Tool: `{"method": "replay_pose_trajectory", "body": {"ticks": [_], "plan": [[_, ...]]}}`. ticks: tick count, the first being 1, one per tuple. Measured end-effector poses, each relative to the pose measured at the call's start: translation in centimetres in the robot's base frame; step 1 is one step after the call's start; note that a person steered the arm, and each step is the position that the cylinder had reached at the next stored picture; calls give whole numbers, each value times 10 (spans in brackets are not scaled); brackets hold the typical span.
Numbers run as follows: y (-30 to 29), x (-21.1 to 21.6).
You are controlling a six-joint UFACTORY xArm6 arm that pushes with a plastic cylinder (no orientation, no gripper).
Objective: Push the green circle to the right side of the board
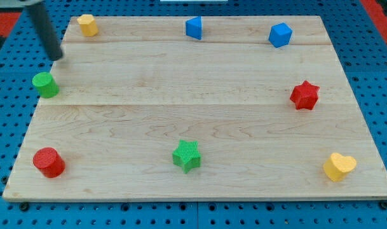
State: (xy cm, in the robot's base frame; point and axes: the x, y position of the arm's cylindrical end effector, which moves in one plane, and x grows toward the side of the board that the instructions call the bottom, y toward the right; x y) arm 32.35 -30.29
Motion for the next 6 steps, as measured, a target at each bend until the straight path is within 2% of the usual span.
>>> {"method": "replay_pose_trajectory", "body": {"ticks": [1,3,4,6], "plan": [[-2,4],[-1,128],[52,123],[37,71]]}}
